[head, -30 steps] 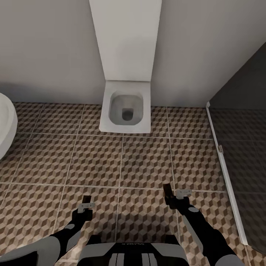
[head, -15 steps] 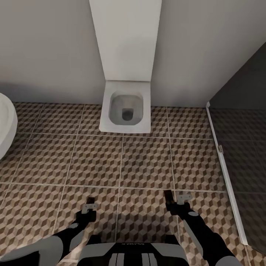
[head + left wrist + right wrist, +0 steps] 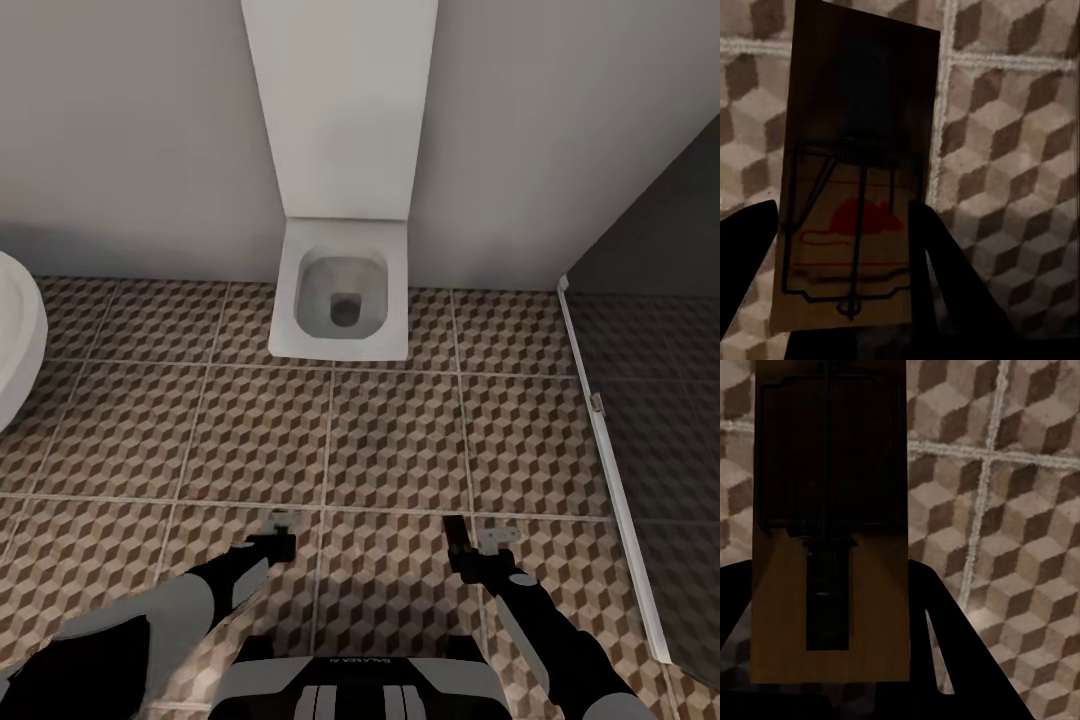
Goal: Take the four mousetraps from the cabinet in the bathroom and place them on the bathroom floor. Make sure all four end up on the same floor surface, and ensure that at least two of them are either under or directly next to the same bathroom sink.
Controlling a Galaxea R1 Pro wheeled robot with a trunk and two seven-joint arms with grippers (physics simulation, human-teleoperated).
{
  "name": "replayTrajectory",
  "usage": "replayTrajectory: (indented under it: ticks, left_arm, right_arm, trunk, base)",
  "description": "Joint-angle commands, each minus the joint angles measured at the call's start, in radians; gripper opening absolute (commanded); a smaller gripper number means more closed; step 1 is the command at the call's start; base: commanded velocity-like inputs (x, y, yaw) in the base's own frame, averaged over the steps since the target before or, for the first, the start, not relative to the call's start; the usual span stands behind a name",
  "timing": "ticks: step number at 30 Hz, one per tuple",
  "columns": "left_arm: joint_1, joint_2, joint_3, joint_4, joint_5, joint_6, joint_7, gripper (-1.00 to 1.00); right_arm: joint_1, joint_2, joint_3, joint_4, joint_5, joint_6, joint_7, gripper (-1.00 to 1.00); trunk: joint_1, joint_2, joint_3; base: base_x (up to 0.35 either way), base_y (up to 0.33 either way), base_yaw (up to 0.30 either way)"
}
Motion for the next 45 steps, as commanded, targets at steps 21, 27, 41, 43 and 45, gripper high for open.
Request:
replayTrajectory:
  ticks: [21,27,41,43,45]
  left_arm:
    - [-0.061,0.015,-0.004,-0.001,0.005,0.135,0.065,-1.0]
    - [-0.061,0.014,-0.004,-0.002,0.005,0.157,0.064,-1.0]
    - [-0.061,0.004,-0.003,-0.034,0.005,0.165,0.065,-1.0]
    - [-0.061,0.003,-0.003,-0.056,0.005,0.167,0.067,-1.0]
    - [-0.061,0.002,-0.003,-0.067,0.005,0.168,0.068,-1.0]
  right_arm:
    - [-0.001,0.0,0.005,-0.002,-0.013,0.004,-0.007,-1.0]
    - [-0.001,0.001,0.005,-0.002,-0.013,0.004,-0.007,-1.0]
    - [-0.001,0.003,0.005,-0.003,-0.015,0.007,-0.007,-1.0]
    - [-0.001,0.003,0.004,-0.009,-0.015,0.011,-0.008,-1.0]
    - [-0.001,0.004,0.004,-0.013,-0.015,0.014,-0.012,-1.0]
  trunk:
    - [0.0,0.0,0.0]
    - [0.0,0.0,0.0]
    - [0.0,0.0,0.0]
    - [0.0,0.0,0.0]
    - [0.0,0.0,0.0]
  base:
    - [0.0,0.0,0.0]
    - [0.0,0.0,0.0]
    - [0.0,0.0,0.0]
    - [0.0,0.0,0.0]
    - [0.0,0.0,0.0]
